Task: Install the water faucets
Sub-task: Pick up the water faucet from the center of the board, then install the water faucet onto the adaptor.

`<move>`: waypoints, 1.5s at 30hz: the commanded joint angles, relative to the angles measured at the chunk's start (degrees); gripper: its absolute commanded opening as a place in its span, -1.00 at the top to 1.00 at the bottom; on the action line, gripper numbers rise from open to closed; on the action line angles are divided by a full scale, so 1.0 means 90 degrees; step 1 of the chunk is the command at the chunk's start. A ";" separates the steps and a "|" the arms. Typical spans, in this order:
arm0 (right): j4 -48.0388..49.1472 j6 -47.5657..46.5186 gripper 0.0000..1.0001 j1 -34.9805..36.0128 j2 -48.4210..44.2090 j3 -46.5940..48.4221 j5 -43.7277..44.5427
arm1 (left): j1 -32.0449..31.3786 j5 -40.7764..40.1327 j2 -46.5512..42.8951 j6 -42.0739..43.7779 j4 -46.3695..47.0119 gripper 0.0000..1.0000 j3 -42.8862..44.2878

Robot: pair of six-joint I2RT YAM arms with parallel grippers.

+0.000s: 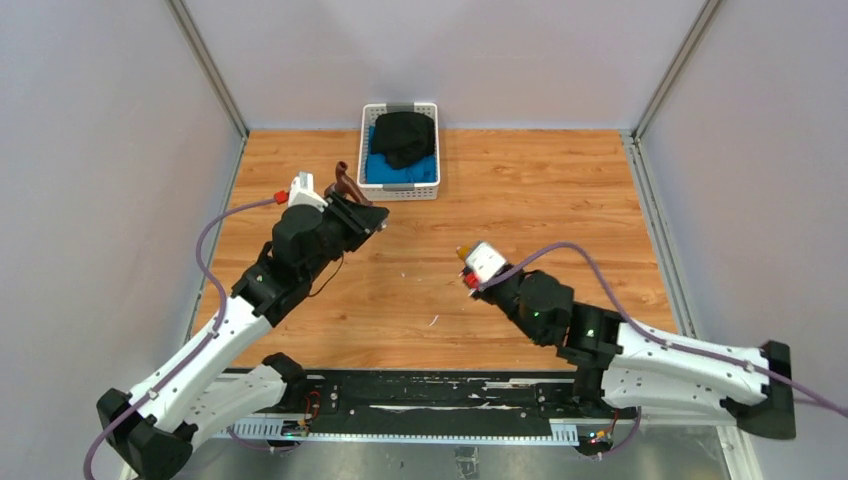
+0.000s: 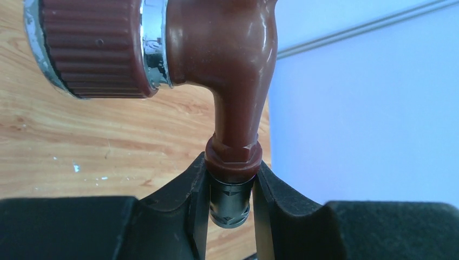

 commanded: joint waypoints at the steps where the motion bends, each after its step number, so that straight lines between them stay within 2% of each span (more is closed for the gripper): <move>1: 0.2600 -0.3209 1.00 0.1126 0.0868 -0.0150 0.1746 | 0.0087 -0.0583 -0.0634 0.0105 0.1145 1.00 -0.0778; 2: 0.3342 -0.3845 1.00 0.1293 0.1098 -0.0311 0.1923 | 0.0112 -0.0594 -0.0768 0.0088 0.0903 1.00 -0.0783; 4: 0.5577 -0.5332 1.00 0.1556 0.1672 -0.0715 0.2073 | 0.0145 -0.0548 -0.0978 -0.0033 0.0595 1.00 -0.0820; 5: 0.6407 -0.5974 1.00 0.1663 0.1986 -0.0795 0.2050 | 0.0163 -0.0462 -0.1122 -0.0190 0.0750 1.00 -0.1032; 8: 0.8067 -0.7606 1.00 0.1832 0.3198 -0.0476 0.2344 | 0.0181 -0.0330 -0.1580 -0.0783 0.2116 1.00 -0.1925; 10: 0.9839 -0.9014 1.00 0.1946 0.4141 -0.0508 0.1954 | 0.0273 -0.0336 -0.1748 -0.1029 0.2403 1.00 -0.2205; 12: 0.9987 -0.9668 1.00 0.1984 0.4750 -0.0380 0.1661 | 0.0506 0.0101 -0.1711 -0.1056 0.2121 1.00 -0.2146; 15: 0.9991 -0.9705 1.00 0.2094 0.5175 -0.0356 0.1222 | 0.1011 0.1352 -0.1404 -0.1174 0.1802 1.00 -0.1857; 18: 0.9989 -0.9775 1.00 0.2282 0.5275 -0.0264 0.1128 | 0.1492 0.2149 -0.1121 -0.0973 0.0866 1.00 -0.1373; 23: 0.9992 -1.0027 1.00 0.2489 0.5398 -0.0307 0.0891 | 0.2096 0.3414 -0.0791 -0.1035 0.0898 1.00 -0.1198; 27: 0.9991 -1.0190 1.00 0.2530 0.5618 -0.0248 0.0766 | 0.2173 0.4084 -0.0453 -0.1026 0.0922 1.00 -0.0993; 36: 0.9983 -1.0328 1.00 0.2430 0.6186 0.0185 0.0485 | 0.2174 0.4422 -0.0559 -0.0755 0.0285 1.00 -0.0555; 41: 0.9984 -1.0335 1.00 0.2320 0.6208 0.0261 0.0433 | 0.2174 0.4633 -0.0623 -0.0594 0.0292 1.00 -0.0575; 45: 0.9980 -1.0343 1.00 0.2238 0.6149 0.0199 0.0393 | 0.2174 0.4667 -0.0615 -0.0231 -0.0090 1.00 -0.0296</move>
